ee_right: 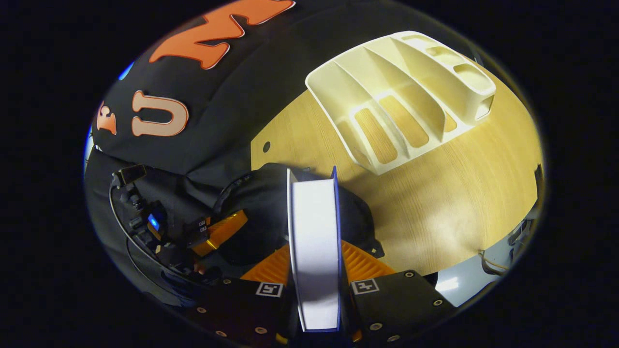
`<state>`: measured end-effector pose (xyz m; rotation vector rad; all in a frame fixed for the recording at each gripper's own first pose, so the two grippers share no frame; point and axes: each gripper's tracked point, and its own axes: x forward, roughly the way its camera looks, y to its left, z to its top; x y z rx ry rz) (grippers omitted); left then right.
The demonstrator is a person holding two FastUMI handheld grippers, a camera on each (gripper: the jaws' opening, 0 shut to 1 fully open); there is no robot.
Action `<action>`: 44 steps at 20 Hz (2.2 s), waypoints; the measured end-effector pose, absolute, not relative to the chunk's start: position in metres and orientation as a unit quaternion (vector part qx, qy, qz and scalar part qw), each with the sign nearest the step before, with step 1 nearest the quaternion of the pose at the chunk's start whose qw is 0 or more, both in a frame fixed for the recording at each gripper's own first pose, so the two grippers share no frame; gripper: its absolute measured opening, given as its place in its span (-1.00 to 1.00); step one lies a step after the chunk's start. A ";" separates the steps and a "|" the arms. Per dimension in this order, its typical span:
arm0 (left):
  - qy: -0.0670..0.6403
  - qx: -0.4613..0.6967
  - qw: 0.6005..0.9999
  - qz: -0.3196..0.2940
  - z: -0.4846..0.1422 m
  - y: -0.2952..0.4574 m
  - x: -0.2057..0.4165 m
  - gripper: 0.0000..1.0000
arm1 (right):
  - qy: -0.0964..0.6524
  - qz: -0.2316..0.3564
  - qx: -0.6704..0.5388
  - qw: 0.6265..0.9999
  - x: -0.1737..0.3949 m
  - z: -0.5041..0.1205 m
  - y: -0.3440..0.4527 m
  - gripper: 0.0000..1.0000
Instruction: Open the schoolbag, grab two books from the bookshelf and put them into the schoolbag.
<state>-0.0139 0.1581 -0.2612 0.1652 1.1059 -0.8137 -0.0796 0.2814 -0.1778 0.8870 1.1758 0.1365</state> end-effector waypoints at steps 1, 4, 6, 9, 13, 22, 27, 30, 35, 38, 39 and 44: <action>0.509 0.076 0.771 -0.375 -0.260 0.157 -0.014 -0.92 | 0.532 0.061 0.410 0.738 -0.075 -0.183 0.285 -0.27; 0.507 0.072 0.775 -0.370 -0.260 0.156 -0.016 -0.92 | 0.519 0.061 0.440 0.730 -0.060 -0.195 0.296 -0.27; 0.510 0.077 0.770 -0.374 -0.259 0.156 -0.020 -0.92 | 0.509 0.065 0.457 0.726 -0.050 -0.198 0.309 -0.26; 0.510 0.081 0.770 -0.375 -0.258 0.151 -0.019 -0.92 | 0.495 0.072 0.465 0.731 -0.038 -0.203 0.334 -0.27; 0.505 0.098 0.767 -0.384 -0.254 0.146 -0.021 -0.91 | 0.499 0.081 0.473 0.722 -0.038 -0.216 0.365 -0.27; 0.484 0.116 0.774 -0.392 -0.242 0.139 -0.020 -0.92 | 0.478 0.100 0.498 0.717 -0.026 -0.232 0.398 -0.24; 0.478 0.118 0.777 -0.392 -0.237 0.142 -0.022 -0.92 | 0.469 0.109 0.499 0.721 -0.020 -0.237 0.408 -0.23; 0.478 0.124 0.777 -0.391 -0.237 0.141 -0.024 -0.92 | 0.464 0.125 0.498 0.722 -0.015 -0.244 0.421 -0.22; 0.478 0.114 0.777 -0.394 -0.237 0.142 -0.025 -0.91 | 0.483 0.118 0.466 0.732 -0.022 -0.252 0.421 -0.13; 0.482 0.098 0.777 -0.393 -0.242 0.144 -0.025 -0.91 | 0.524 0.125 0.402 0.740 -0.043 -0.267 0.416 0.37; 0.481 0.094 0.778 -0.393 -0.243 0.144 -0.025 -0.91 | 0.533 0.127 0.390 0.740 -0.053 -0.267 0.417 0.77; 0.475 0.093 0.780 -0.396 -0.246 0.146 -0.030 -0.92 | 0.539 0.113 0.340 0.763 -0.070 -0.268 0.405 0.95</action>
